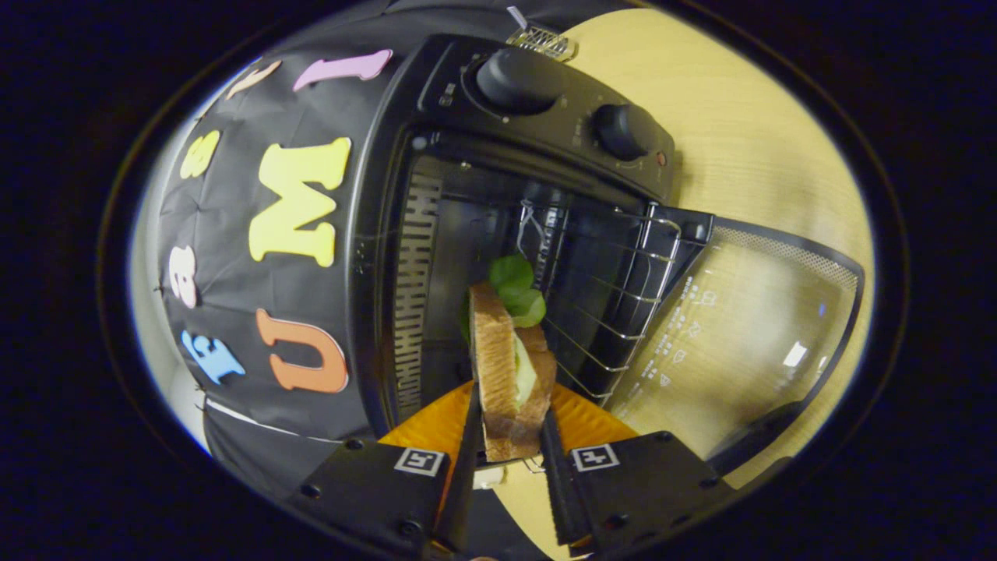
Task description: Open the toaster oven, put the food inside, and close the toaster oven door.
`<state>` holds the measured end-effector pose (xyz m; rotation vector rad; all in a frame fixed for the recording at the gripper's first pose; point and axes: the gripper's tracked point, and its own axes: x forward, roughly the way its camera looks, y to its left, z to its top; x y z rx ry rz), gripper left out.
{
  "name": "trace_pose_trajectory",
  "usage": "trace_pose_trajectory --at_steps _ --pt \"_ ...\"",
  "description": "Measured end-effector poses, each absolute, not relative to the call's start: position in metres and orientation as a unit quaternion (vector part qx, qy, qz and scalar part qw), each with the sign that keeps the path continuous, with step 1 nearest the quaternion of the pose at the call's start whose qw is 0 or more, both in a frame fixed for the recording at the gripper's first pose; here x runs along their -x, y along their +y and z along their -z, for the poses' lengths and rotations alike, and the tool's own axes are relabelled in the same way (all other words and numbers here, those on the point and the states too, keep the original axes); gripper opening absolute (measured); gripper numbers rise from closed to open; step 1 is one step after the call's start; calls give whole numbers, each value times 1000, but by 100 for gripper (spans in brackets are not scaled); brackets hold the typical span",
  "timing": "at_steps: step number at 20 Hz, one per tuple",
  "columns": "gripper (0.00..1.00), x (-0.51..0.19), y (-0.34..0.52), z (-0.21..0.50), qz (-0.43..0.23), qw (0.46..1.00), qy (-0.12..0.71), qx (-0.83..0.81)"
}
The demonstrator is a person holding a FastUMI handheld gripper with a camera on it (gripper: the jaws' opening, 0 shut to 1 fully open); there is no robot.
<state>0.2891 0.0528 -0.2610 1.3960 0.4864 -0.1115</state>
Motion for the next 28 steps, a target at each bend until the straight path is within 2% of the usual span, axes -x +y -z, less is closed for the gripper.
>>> trace_pose_trajectory --at_steps 1,2,3,7,16,23,28 --pt "61 -287 55 262 53 743 235 -624" --pt "68 -285 57 261 54 749 247 -612" --pt "83 -281 61 261 52 755 264 -598" --pt "98 -261 75 256 39 788 311 -529" --pt "100 -191 80 249 3 856 348 -384" --pt "100 -124 66 269 10 898 349 -267" --pt "100 -107 46 312 38 910 361 -199"
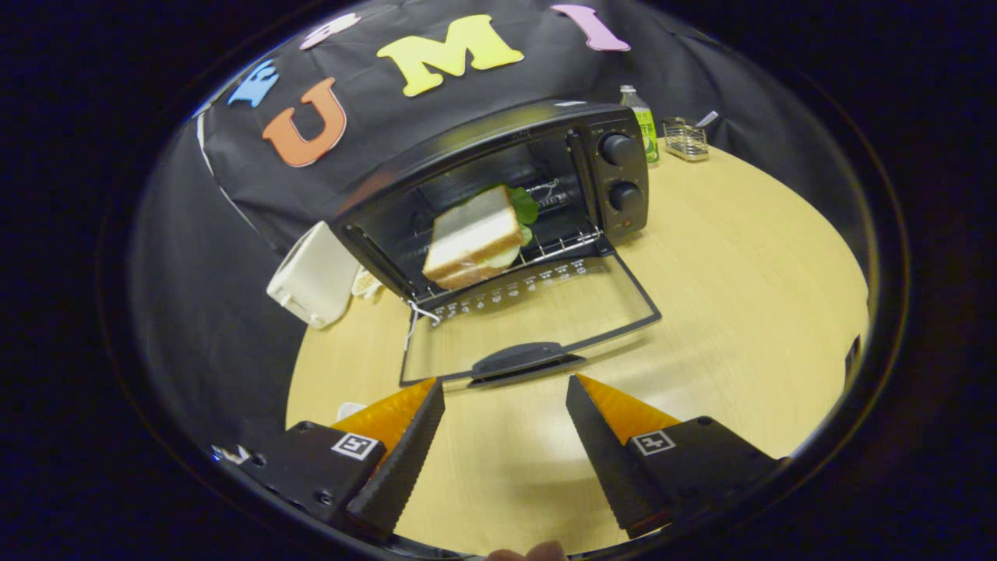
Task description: Open the toaster oven, put the food inside, and close the toaster oven door.
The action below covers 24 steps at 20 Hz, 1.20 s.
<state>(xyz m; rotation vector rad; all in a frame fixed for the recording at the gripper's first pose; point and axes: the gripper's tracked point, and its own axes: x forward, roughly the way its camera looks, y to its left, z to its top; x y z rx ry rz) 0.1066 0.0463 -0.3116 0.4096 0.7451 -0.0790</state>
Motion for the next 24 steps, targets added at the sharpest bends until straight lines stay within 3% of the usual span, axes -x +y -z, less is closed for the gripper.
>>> trace_pose_trajectory --at_steps 11,24 --pt "100 -134 36 370 53 926 358 -110" --pt "100 -141 29 330 25 940 338 -47"
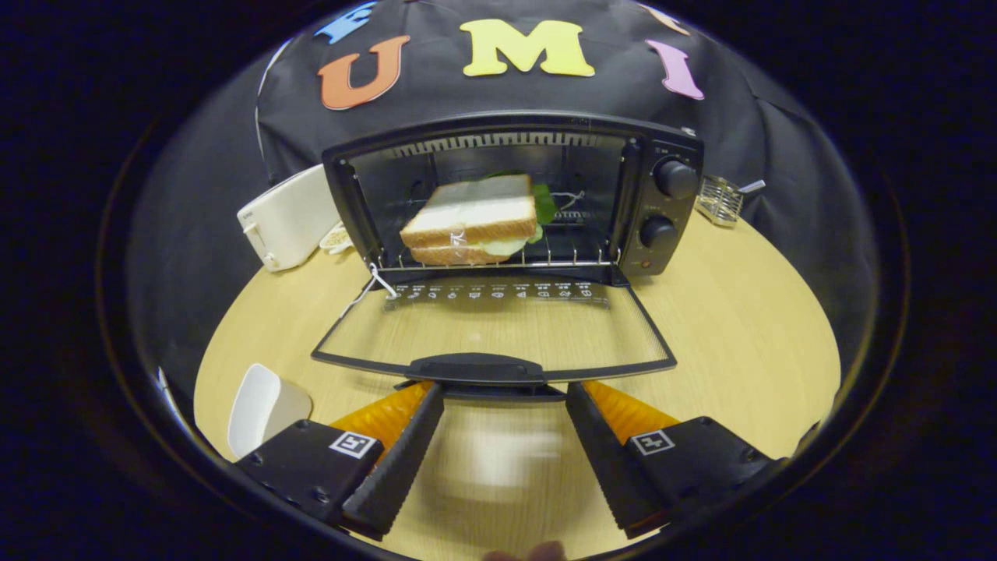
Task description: Open the toaster oven, put the food inside, and close the toaster oven door.
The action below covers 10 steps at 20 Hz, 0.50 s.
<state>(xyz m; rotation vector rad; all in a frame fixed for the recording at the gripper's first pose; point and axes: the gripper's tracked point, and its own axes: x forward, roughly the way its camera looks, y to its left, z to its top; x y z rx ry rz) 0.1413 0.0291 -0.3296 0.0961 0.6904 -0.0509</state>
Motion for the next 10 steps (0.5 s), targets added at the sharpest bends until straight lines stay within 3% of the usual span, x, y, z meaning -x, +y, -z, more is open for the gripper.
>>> trace_pose_trajectory --at_steps 10 --pt "100 -185 25 230 16 961 274 -45"
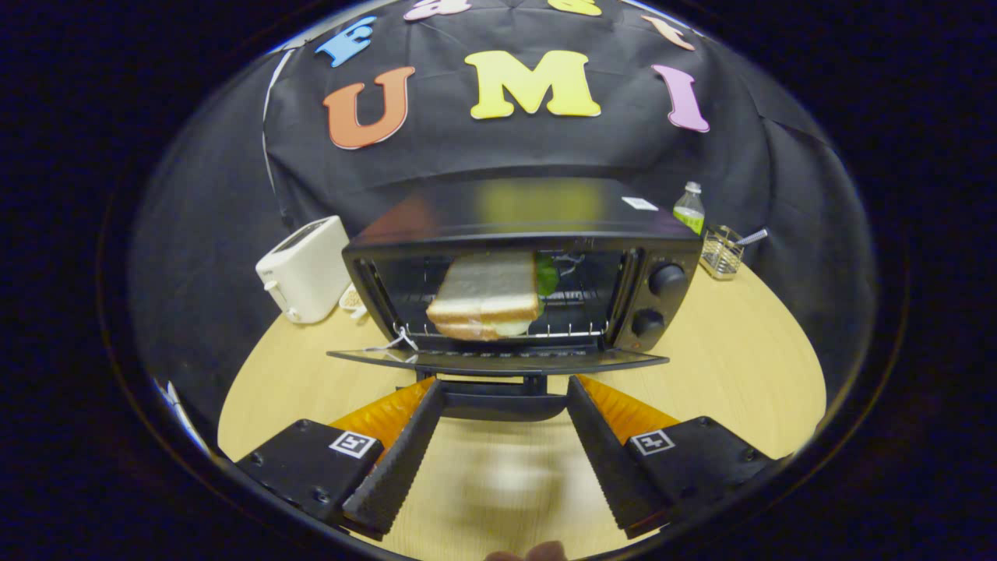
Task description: Open the toaster oven, put the food inside, and close the toaster oven door.
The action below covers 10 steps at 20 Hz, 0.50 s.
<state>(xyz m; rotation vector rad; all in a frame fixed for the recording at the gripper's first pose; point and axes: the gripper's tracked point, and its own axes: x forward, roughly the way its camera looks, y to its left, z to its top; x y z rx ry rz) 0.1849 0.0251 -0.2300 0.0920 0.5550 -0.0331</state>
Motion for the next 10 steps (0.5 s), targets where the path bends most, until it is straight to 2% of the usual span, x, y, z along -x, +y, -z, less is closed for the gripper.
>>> trace_pose_trajectory --at_steps 5,10 --pt "100 -219 33 162 7 974 226 -28" --pt "100 -211 39 107 -12 983 183 -31"
